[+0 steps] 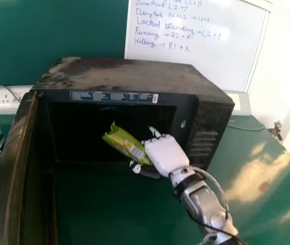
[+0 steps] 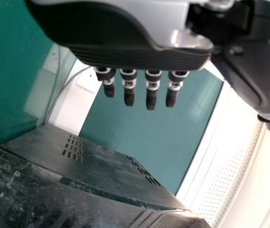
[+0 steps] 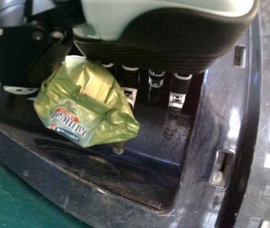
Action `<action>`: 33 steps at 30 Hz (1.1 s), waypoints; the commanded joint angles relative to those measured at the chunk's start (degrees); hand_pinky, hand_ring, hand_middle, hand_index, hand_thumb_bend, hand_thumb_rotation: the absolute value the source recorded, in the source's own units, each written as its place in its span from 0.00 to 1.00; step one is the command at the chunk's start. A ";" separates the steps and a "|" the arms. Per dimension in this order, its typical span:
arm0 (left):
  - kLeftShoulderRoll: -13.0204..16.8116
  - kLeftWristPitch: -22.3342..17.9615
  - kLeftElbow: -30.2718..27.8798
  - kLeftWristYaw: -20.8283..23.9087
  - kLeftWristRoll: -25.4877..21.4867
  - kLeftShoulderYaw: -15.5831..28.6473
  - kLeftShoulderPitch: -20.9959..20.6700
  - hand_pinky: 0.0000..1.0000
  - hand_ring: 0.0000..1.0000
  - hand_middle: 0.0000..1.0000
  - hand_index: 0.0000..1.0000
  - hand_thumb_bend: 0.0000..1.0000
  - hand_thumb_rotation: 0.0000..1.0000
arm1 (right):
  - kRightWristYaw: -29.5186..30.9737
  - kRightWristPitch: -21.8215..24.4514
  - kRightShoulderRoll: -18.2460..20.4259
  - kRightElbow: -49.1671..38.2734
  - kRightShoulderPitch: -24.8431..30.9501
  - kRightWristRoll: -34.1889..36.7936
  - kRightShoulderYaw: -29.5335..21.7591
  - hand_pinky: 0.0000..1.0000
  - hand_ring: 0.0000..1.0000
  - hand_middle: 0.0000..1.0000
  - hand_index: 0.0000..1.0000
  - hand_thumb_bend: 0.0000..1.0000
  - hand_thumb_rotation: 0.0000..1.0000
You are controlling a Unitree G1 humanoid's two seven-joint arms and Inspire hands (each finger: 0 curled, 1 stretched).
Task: Put biscuit inside oven
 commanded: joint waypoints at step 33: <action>-2.76 0.15 1.28 0.05 -0.49 -0.80 2.27 0.47 0.65 0.72 0.87 0.04 0.00 | -10.77 -0.25 4.60 23.98 -15.85 3.01 6.51 0.61 0.58 0.50 0.49 0.53 0.00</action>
